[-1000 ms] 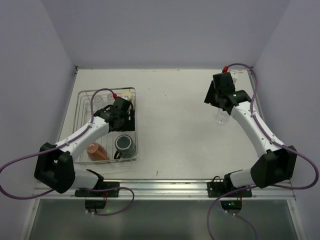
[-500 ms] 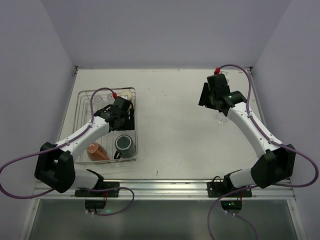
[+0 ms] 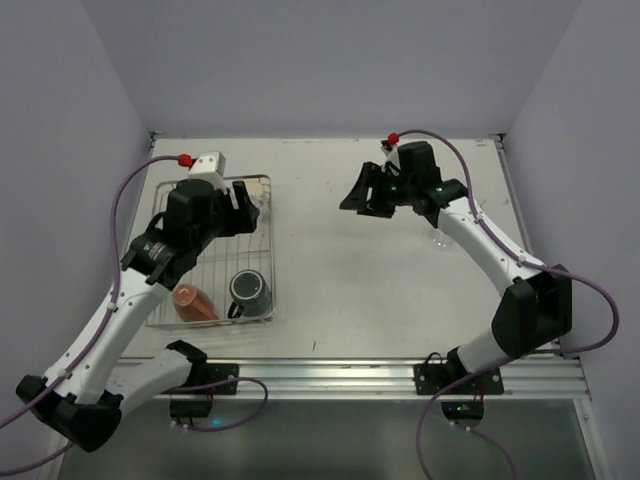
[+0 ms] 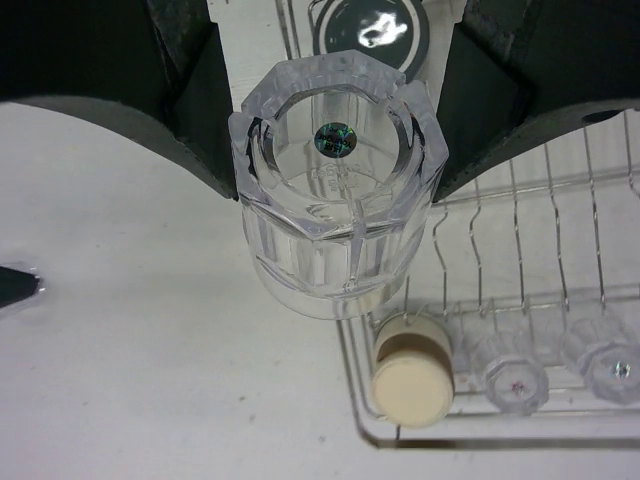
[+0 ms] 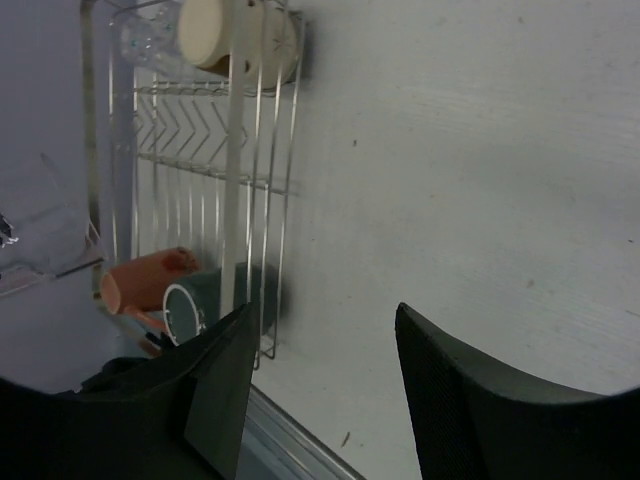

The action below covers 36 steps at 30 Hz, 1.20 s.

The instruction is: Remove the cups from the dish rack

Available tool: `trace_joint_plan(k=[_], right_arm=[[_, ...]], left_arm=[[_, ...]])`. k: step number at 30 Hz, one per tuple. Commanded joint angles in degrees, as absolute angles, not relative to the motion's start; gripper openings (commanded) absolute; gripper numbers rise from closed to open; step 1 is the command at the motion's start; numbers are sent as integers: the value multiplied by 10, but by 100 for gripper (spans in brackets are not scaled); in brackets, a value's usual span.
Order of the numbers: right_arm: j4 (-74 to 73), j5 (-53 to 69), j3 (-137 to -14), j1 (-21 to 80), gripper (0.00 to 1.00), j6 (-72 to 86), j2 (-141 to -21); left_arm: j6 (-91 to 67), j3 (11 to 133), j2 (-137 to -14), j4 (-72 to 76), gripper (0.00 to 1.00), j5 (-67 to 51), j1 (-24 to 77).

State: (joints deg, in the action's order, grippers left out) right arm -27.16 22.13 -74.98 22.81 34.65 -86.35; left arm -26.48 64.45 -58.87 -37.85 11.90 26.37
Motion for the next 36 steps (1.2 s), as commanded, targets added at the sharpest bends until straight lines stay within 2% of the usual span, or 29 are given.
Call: trace_joint_plan(k=[1,2,5,6,10,15,18,28,31,33,34,36], right_arm=[[-145,413,-752,229,59,450,-887],[-144,440,-745,229,59,451,-892],[6,544,-702,229,59,571,-915],[116,562,-687,229,59,649,-918],[369,608,-625,234,59,842,-941],[633,623,-620,253,58,1055,-1015],[705,621,-635,270,58,1119,-1052],[740,614,-702,310,56,1165,-1101],[760,612,-719,315,50,1184,-1112],[771,611,-724,315,36,1194,-1121],[773,611,-730,315,24,1195,-1123],[789,613,-735,315,9,1201,-1133]], left_arm=[[-250,643,-545,-293,0,38,262],[-250,635,-535,-280,0,38,262],[-256,601,-506,-224,0,-6,262],[-258,593,-501,-212,0,-27,262],[-266,560,-486,-166,0,-61,262],[-280,543,-490,-134,0,-88,262],[-283,541,-495,-126,0,-95,262],[-288,527,-497,-110,0,-111,262],[-294,520,-502,-99,0,-124,262],[-300,512,-503,-91,0,-143,262],[-303,510,-504,-84,0,-149,262],[-307,507,-508,-80,0,-169,262]])
